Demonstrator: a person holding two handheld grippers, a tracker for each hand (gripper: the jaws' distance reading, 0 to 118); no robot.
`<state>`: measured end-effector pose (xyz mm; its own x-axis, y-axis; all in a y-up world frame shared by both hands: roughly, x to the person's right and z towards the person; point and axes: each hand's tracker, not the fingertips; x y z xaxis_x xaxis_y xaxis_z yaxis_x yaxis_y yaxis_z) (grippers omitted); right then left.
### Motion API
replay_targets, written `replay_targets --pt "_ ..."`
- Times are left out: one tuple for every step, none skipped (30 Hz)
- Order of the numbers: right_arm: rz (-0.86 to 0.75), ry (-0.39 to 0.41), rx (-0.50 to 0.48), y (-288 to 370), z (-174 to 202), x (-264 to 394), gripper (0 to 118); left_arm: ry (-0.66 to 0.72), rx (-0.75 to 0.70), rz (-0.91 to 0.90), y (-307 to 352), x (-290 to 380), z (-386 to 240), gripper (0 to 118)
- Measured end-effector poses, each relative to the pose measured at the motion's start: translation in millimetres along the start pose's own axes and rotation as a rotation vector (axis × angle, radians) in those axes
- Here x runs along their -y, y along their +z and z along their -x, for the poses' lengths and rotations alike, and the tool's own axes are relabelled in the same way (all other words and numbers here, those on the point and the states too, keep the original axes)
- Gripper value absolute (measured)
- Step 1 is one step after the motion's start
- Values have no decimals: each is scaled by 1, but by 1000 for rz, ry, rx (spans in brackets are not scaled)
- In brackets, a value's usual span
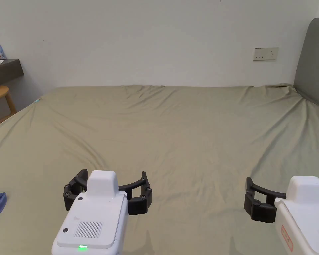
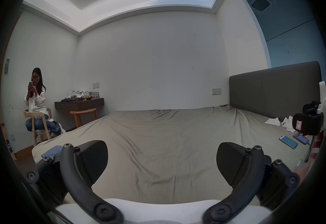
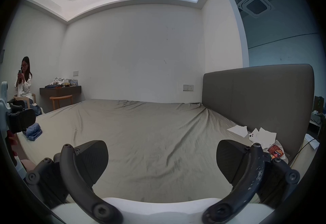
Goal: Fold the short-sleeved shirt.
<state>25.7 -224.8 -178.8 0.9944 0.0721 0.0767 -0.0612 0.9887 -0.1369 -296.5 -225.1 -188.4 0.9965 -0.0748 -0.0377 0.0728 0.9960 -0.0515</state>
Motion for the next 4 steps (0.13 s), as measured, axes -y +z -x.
replay_targets --pt "-8 9 -2 1 1 0 118 2 -1 1 0 0 0 118" --pt "-9 16 -3 1 2 0 118 4 -2 2 -1 0 0 118" --pt "-7 22 -5 1 3 0 118 6 -2 3 -1 0 1 118" --pt "-7 29 -9 1 5 -1 118 7 -2 4 -1 0 1 118"
